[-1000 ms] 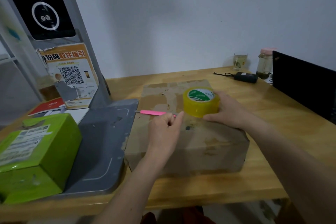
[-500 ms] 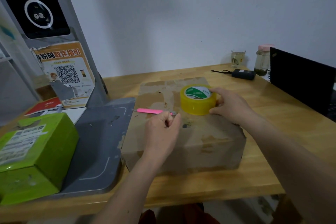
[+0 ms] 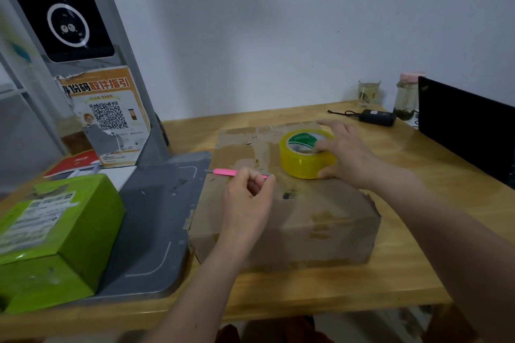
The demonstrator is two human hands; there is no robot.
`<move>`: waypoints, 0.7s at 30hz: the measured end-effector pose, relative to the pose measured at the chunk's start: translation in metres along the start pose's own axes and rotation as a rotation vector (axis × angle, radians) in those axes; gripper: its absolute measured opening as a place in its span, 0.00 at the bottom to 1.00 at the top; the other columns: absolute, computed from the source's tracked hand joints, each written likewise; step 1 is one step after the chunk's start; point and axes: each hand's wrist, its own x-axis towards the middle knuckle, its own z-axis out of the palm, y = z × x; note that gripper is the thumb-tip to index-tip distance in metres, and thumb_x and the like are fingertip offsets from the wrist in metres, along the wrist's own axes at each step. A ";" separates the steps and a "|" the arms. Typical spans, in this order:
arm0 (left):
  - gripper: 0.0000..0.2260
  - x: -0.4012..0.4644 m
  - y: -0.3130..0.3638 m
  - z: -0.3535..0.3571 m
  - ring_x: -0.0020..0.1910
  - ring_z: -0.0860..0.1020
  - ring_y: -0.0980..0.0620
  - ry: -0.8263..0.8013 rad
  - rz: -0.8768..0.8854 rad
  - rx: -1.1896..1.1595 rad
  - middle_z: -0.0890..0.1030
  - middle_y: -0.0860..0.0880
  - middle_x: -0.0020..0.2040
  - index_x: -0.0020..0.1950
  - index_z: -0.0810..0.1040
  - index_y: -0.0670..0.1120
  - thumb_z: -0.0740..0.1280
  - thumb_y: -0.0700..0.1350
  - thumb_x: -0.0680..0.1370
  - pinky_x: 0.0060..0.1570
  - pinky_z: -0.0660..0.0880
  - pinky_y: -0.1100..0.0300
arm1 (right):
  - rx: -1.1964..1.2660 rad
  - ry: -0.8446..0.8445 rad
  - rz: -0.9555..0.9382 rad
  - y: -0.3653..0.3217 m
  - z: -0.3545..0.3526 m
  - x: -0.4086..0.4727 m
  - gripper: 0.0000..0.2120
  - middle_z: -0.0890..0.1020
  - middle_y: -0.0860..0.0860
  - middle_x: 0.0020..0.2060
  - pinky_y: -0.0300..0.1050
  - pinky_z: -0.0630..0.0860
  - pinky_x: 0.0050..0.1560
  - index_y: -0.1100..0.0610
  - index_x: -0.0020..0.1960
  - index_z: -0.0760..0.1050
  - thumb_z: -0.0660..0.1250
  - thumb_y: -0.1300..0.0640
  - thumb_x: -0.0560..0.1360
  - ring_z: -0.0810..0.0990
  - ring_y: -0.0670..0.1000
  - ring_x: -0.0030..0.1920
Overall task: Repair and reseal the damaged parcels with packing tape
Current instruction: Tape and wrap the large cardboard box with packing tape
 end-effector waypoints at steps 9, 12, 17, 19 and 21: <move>0.37 0.010 0.001 -0.017 0.55 0.81 0.55 -0.108 -0.151 -0.630 0.74 0.51 0.63 0.72 0.65 0.52 0.67 0.69 0.69 0.63 0.75 0.47 | 1.488 0.173 -0.049 -0.084 -0.005 -0.032 0.06 0.82 0.53 0.43 0.43 0.78 0.46 0.57 0.50 0.77 0.68 0.59 0.73 0.80 0.48 0.43; 0.42 0.013 -0.001 -0.024 0.62 0.79 0.47 -0.212 -0.112 -0.720 0.75 0.47 0.67 0.76 0.60 0.57 0.69 0.69 0.68 0.60 0.77 0.45 | 1.691 0.121 0.037 -0.105 0.015 -0.036 0.17 0.81 0.63 0.53 0.65 0.74 0.57 0.59 0.57 0.76 0.66 0.51 0.73 0.79 0.58 0.50; 0.49 0.012 -0.009 -0.027 0.64 0.77 0.48 -0.260 -0.126 -0.694 0.74 0.47 0.69 0.77 0.60 0.58 0.80 0.58 0.60 0.63 0.75 0.45 | 1.764 0.193 0.110 -0.119 0.040 -0.042 0.19 0.80 0.65 0.55 0.69 0.72 0.59 0.61 0.57 0.77 0.63 0.48 0.75 0.78 0.68 0.57; 0.50 0.010 -0.013 -0.025 0.62 0.78 0.52 -0.251 -0.109 -0.628 0.75 0.51 0.67 0.77 0.58 0.61 0.80 0.53 0.59 0.63 0.75 0.48 | 1.758 0.220 0.103 -0.118 0.044 -0.044 0.18 0.81 0.63 0.54 0.67 0.73 0.60 0.60 0.56 0.77 0.62 0.48 0.76 0.79 0.66 0.57; 0.52 0.009 -0.015 -0.024 0.62 0.78 0.56 -0.249 -0.102 -0.554 0.75 0.55 0.66 0.77 0.56 0.62 0.81 0.52 0.58 0.63 0.75 0.50 | 1.772 0.227 0.105 -0.117 0.046 -0.046 0.17 0.82 0.62 0.53 0.66 0.73 0.61 0.59 0.57 0.77 0.61 0.47 0.76 0.80 0.64 0.56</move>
